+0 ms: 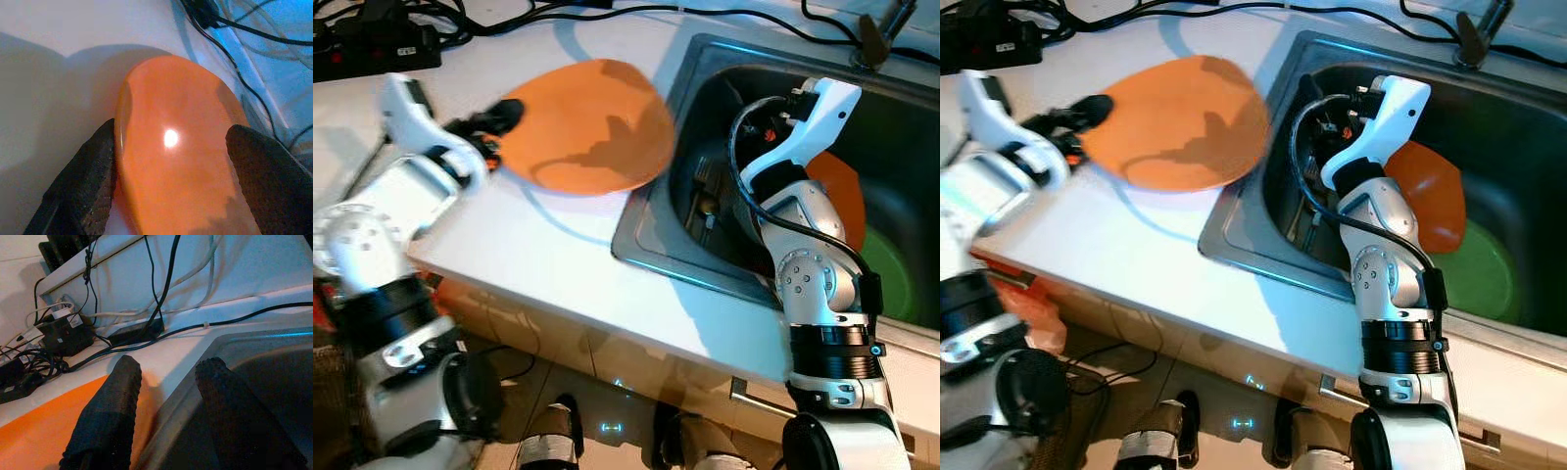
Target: Kitchen organization
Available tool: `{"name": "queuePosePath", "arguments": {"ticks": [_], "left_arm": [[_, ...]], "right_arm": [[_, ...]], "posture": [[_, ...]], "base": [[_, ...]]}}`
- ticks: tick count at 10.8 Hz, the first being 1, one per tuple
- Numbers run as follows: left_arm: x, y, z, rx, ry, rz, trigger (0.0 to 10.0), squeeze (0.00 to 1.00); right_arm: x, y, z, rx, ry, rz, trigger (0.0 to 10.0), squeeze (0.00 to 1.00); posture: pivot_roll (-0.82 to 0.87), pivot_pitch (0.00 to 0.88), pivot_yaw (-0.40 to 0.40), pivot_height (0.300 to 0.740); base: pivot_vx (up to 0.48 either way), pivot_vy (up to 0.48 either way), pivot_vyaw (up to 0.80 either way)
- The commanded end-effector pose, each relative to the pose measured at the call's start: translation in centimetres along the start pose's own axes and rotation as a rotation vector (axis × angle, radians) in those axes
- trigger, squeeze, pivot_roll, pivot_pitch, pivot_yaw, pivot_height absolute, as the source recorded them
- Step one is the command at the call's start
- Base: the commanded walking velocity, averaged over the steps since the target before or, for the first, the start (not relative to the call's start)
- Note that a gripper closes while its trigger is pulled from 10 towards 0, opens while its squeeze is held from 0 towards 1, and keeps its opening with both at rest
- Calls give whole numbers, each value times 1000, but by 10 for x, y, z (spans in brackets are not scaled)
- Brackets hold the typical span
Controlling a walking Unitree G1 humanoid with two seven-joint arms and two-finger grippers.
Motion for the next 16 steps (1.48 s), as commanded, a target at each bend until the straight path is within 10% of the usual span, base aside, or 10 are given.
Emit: {"name": "queuePosePath", "arguments": {"ticks": [1, 2, 3, 16], "left_arm": [[6, 4, -30, -5, 121, 22, 10000, 0], [6, 2, -34, -10, 128, 16, 2627, 0], [6, 0, -34, -13, 121, 11, 0, 0], [7, -5, -32, -30, 84, 0, 0, 0]], "right_arm": [[-3, -2, 2, -2, -7, -13, 10000, 0], [-3, -3, 2, -3, -8, -13, 10000, 0], [-3, -3, 3, -2, -8, -13, 10000, 0], [-3, -6, 4, -5, -5, -22, 10000, 0]], "posture": [[135, 277, 3, 740], [134, 274, 3, 740], [134, 273, 3, 740], [131, 278, -3, 740]], "base": [[0, 0, 0], [0, 0, 0], [0, 0, 0], [0, 0, 0]]}}
Point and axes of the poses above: a point about 5 cm out from each wrist's last joint towards the gripper, its own x axis pointing out of the wrist towards the gripper, its own z axis along the axis of the wrist's last joint, y = z × x, the point moved 5 cm from there along x, pointing out of the wrist towards the gripper, and after that the axes turned 12 degrees about x, right-handed, at the moved point
